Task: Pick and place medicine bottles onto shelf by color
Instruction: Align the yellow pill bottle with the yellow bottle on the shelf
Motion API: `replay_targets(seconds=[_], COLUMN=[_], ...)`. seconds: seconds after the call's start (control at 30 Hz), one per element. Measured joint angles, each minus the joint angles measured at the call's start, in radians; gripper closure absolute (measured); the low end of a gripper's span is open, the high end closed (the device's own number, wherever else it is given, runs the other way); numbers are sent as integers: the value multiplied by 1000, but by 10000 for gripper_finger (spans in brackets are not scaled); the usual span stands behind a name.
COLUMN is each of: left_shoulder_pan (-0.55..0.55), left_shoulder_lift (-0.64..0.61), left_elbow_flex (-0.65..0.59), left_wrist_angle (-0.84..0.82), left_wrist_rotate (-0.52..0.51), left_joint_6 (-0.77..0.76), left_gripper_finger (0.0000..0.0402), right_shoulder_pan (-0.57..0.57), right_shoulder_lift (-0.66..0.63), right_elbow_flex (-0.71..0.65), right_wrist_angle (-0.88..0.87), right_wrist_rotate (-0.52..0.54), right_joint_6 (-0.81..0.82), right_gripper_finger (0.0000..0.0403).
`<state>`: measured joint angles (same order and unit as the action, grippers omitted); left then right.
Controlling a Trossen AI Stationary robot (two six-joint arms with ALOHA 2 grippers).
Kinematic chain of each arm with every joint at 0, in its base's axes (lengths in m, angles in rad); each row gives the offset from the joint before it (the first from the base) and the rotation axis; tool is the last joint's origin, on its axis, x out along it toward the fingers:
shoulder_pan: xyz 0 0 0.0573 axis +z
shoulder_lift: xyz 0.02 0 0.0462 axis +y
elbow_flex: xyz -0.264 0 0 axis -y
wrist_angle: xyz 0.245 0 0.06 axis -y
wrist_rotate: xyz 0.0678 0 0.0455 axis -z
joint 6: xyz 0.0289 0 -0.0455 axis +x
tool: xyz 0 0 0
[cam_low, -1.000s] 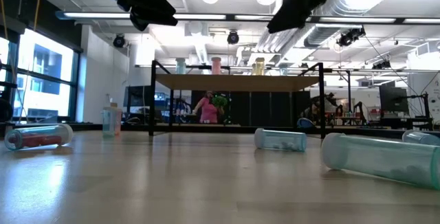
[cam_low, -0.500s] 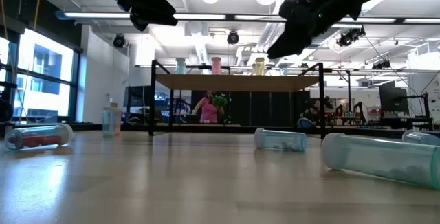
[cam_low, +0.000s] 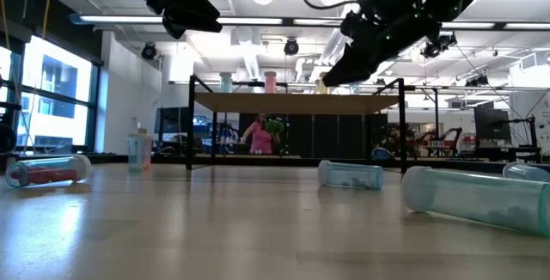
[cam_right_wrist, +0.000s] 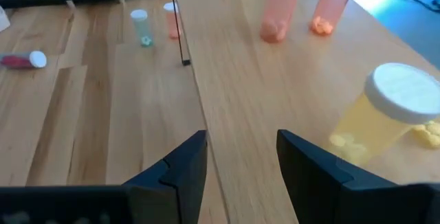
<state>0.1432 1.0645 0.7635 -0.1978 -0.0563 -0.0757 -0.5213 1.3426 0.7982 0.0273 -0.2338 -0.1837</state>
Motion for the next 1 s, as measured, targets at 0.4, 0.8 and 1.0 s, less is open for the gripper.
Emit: replay_targets(seconds=[0.4, 0.8, 1.0], left_shoulder_pan=[0, 0, 0], left_shoulder_lift=[0, 0, 0], left_elbow_flex=[0, 0, 0], left_wrist_angle=[0, 0, 0], left_wrist_rotate=[0, 0, 0], left_joint_6=[0, 0, 0], left_gripper_finger=[238, 238, 238], right_shoulder_pan=[-8, -23, -22], right_shoulder_lift=[0, 39, 47], right_elbow_flex=[0, 1, 1], right_wrist_angle=[37, 66, 67], right_wrist_rotate=[73, 78, 88], right_joint_6=[-1, -8, -8], right_gripper_finger=[236, 236, 236])
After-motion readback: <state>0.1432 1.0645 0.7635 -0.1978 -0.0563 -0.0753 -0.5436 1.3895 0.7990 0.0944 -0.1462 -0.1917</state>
